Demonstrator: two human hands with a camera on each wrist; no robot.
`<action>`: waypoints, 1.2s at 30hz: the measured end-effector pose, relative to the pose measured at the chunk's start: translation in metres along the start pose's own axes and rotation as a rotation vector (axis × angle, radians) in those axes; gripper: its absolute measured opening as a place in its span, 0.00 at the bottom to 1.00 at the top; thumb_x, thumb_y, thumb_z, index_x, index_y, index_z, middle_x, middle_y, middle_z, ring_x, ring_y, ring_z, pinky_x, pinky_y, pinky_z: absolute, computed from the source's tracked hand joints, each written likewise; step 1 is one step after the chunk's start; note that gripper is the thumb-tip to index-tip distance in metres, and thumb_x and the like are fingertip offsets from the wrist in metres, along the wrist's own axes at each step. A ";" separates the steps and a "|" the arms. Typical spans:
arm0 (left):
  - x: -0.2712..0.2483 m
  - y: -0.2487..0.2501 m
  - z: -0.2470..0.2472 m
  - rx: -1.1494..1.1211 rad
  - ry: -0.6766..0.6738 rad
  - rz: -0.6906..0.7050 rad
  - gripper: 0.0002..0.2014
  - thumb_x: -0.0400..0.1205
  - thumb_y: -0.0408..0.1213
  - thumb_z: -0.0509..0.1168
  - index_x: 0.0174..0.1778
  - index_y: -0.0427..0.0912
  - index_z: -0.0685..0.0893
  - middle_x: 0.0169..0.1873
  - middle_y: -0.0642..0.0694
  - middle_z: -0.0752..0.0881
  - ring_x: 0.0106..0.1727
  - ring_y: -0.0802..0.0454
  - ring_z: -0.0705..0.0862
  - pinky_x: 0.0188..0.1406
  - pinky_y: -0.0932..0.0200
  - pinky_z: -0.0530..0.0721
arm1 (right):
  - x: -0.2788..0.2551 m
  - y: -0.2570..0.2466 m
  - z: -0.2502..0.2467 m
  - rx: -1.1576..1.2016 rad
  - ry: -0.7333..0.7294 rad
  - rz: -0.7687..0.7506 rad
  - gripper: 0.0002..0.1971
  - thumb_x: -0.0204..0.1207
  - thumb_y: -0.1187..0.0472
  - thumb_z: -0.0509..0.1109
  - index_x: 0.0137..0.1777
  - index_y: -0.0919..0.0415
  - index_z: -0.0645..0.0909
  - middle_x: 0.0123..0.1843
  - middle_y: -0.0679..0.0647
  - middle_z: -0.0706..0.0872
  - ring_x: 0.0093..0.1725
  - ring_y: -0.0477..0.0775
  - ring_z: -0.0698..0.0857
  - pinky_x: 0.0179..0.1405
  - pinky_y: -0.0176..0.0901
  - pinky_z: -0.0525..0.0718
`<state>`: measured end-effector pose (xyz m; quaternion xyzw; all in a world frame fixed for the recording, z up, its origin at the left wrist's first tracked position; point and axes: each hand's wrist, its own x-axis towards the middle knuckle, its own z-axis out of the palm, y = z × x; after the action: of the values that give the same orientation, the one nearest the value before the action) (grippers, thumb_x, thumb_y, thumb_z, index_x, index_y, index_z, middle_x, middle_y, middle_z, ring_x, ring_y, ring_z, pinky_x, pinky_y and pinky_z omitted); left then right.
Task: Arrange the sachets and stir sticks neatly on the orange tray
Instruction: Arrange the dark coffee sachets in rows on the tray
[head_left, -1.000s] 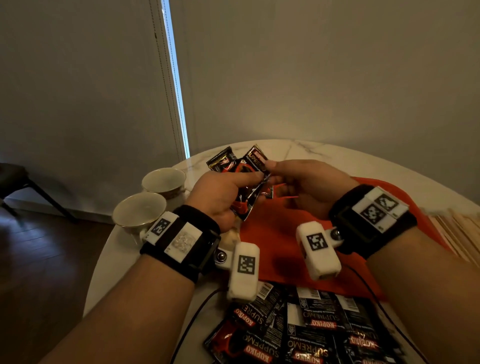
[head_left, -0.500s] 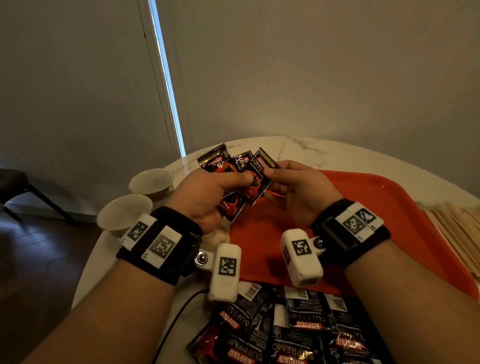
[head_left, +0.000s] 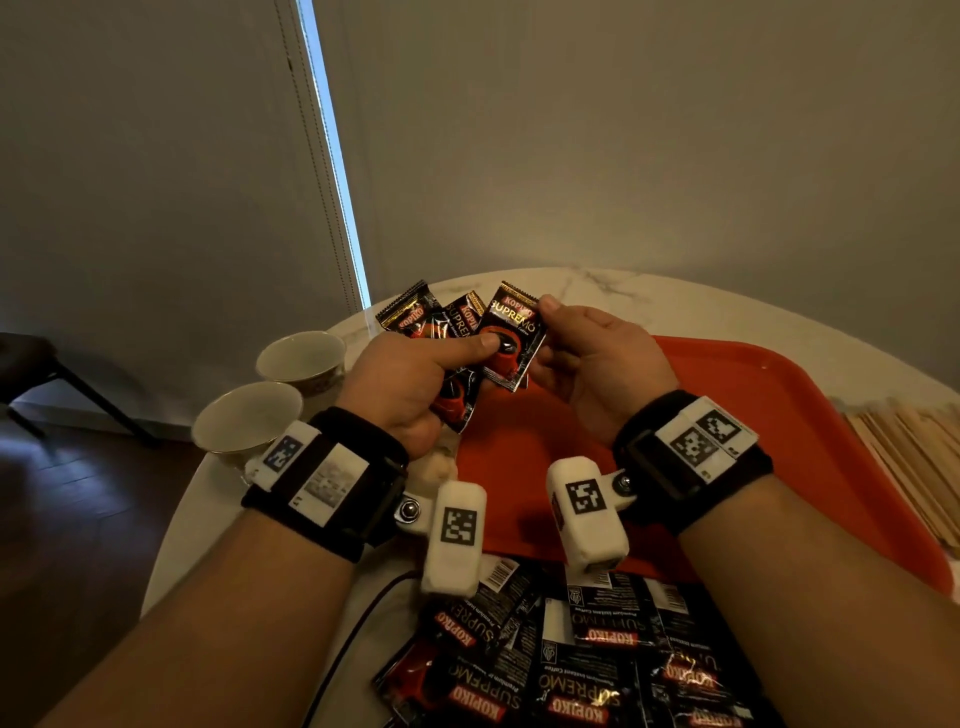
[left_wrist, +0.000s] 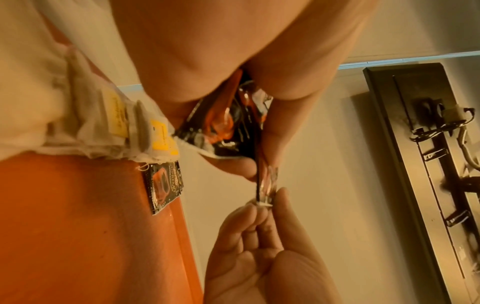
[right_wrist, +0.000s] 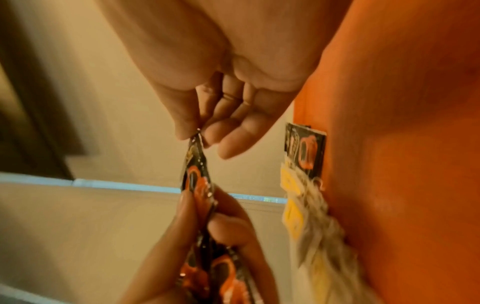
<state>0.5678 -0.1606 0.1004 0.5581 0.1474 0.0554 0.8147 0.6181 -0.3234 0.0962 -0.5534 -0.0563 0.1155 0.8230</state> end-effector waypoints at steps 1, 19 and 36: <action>0.001 0.000 0.000 -0.005 0.030 0.015 0.14 0.72 0.25 0.79 0.52 0.29 0.89 0.43 0.36 0.94 0.36 0.46 0.94 0.27 0.59 0.87 | -0.001 -0.001 0.001 -0.065 -0.037 -0.008 0.07 0.82 0.61 0.74 0.52 0.65 0.85 0.38 0.56 0.90 0.35 0.49 0.87 0.32 0.38 0.88; 0.011 0.007 -0.012 -0.183 0.163 -0.021 0.17 0.77 0.31 0.71 0.62 0.33 0.86 0.48 0.36 0.94 0.39 0.45 0.91 0.40 0.50 0.88 | 0.046 0.006 -0.013 -0.491 0.219 0.317 0.06 0.77 0.75 0.74 0.53 0.73 0.83 0.42 0.64 0.90 0.35 0.56 0.89 0.38 0.48 0.91; 0.012 0.009 -0.014 -0.176 0.118 -0.039 0.14 0.79 0.30 0.69 0.62 0.35 0.85 0.51 0.34 0.93 0.40 0.44 0.92 0.45 0.49 0.90 | 0.064 0.008 0.002 -0.852 0.191 0.379 0.06 0.78 0.65 0.78 0.48 0.69 0.86 0.48 0.65 0.93 0.51 0.61 0.93 0.59 0.56 0.91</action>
<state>0.5760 -0.1416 0.1023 0.4772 0.2008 0.0849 0.8513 0.6787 -0.3031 0.0874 -0.8503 0.0793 0.1785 0.4887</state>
